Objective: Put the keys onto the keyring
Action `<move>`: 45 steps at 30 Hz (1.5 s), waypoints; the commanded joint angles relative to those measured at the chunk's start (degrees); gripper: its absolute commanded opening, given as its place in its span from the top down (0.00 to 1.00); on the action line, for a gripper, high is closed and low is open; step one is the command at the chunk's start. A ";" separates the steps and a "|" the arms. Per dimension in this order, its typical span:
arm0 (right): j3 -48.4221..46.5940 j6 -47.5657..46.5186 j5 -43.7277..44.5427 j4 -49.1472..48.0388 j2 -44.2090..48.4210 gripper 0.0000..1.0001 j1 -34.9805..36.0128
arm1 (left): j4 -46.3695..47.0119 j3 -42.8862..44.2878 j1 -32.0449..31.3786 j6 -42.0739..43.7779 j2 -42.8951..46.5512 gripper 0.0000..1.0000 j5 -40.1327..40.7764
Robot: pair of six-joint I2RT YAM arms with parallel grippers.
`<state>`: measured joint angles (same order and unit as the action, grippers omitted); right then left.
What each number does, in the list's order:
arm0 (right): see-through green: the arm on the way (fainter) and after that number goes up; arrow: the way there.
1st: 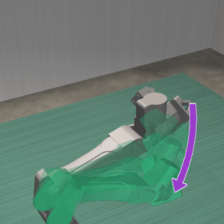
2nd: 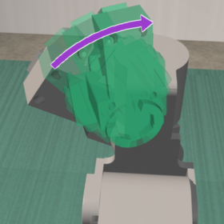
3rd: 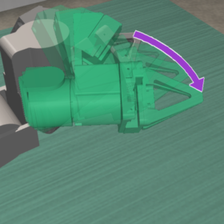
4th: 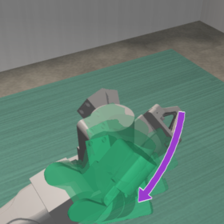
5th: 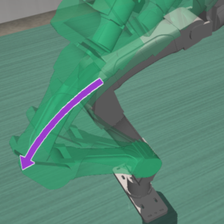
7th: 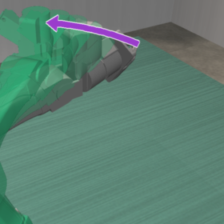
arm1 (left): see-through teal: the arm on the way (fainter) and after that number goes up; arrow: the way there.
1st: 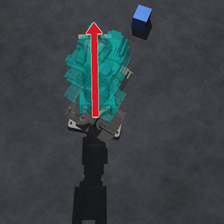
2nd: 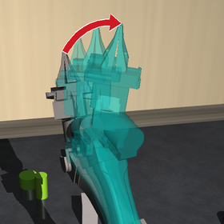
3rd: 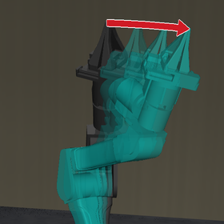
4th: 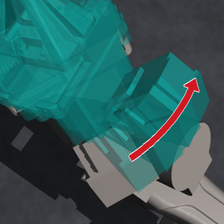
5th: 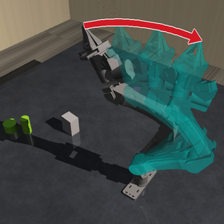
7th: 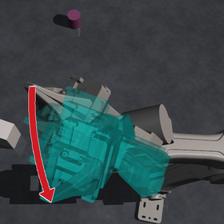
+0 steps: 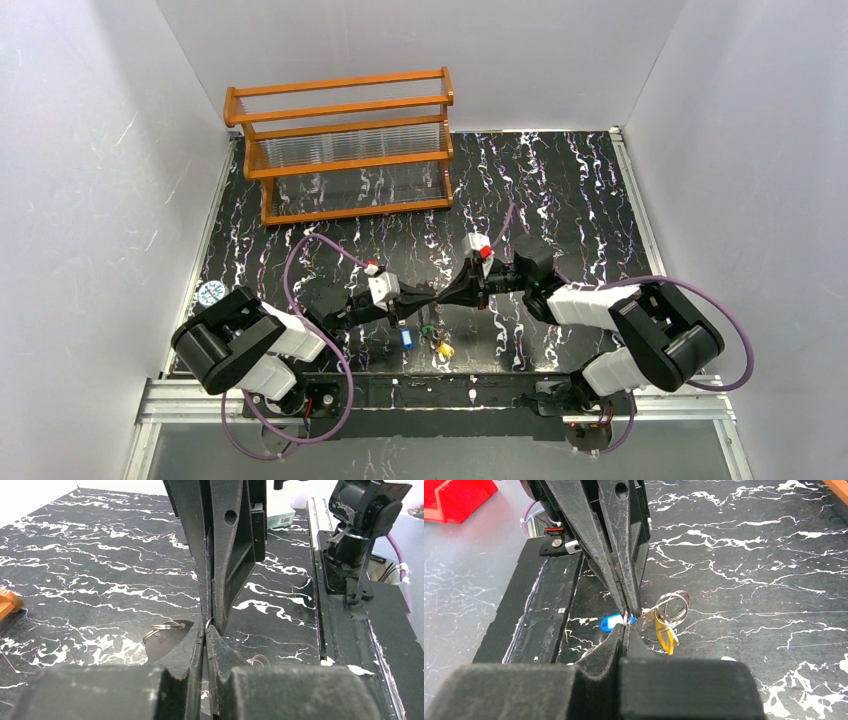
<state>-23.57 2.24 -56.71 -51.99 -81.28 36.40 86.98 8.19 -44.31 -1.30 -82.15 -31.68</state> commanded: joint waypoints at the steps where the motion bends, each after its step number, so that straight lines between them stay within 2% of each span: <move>1: -3.27 -1.94 0.55 2.50 -0.16 0.99 0.31 | 2.57 -0.51 -0.24 -2.81 1.88 0.83 3.40; 2: -3.54 -3.88 0.93 5.38 0.35 0.99 0.27 | 2.56 -0.94 -0.20 -5.39 2.84 0.62 6.75; 3: -3.73 -5.94 1.44 7.40 1.00 0.99 0.25 | 2.41 -1.38 -0.16 -8.70 4.05 0.48 10.72; 5: -3.72 -9.69 2.63 11.28 2.45 0.99 0.33 | 1.63 -2.31 0.02 -13.73 6.85 0.33 16.28; 7: -3.61 -13.71 3.84 14.38 3.93 0.99 0.33 | -1.83 -2.51 0.68 -18.26 9.94 0.28 19.03; 11: -2.77 -17.77 5.28 16.83 6.05 0.99 0.33 | -9.64 -2.03 1.19 -22.36 16.44 0.27 20.61; 16: -0.98 -22.49 6.17 16.57 8.28 0.99 0.70 | -12.34 -3.46 1.33 -22.06 20.52 0.28 17.79; 19: 0.01 -26.04 7.18 16.57 9.70 0.99 1.24 | -13.13 -4.25 1.28 -17.23 21.36 0.31 13.08; 25: 2.04 -33.94 10.54 17.34 12.06 0.99 4.18 | -13.20 -5.37 1.30 -3.79 20.37 0.44 4.86; 29: 2.73 -37.21 13.59 18.07 12.76 0.99 6.20 | -13.32 -4.99 1.29 0.57 18.60 0.46 3.10; 33: 2.59 -37.61 15.93 19.01 12.66 0.99 7.09 | -13.33 -4.44 1.26 1.04 16.56 0.47 2.40; 39: -0.35 -28.29 26.93 23.04 10.63 0.99 7.21 | -13.48 -4.51 1.33 -0.61 15.98 0.45 5.22; 41: -0.91 -26.40 28.78 24.60 10.35 0.92 7.28 | -13.58 -5.07 1.30 -1.15 16.56 0.44 6.55; 43: -0.75 -23.92 30.01 24.24 10.72 0.73 7.28 | -13.87 -5.62 1.26 -1.88 17.24 0.41 8.71; 45: -0.29 -20.14 32.70 22.31 11.38 0.47 7.28 | -14.21 -6.12 1.26 -2.90 18.04 0.38 11.15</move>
<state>-21.93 -25.12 -30.24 -27.68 -70.96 43.53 72.69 3.11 -43.22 -2.85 -66.00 -25.36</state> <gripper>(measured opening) 0.350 0.595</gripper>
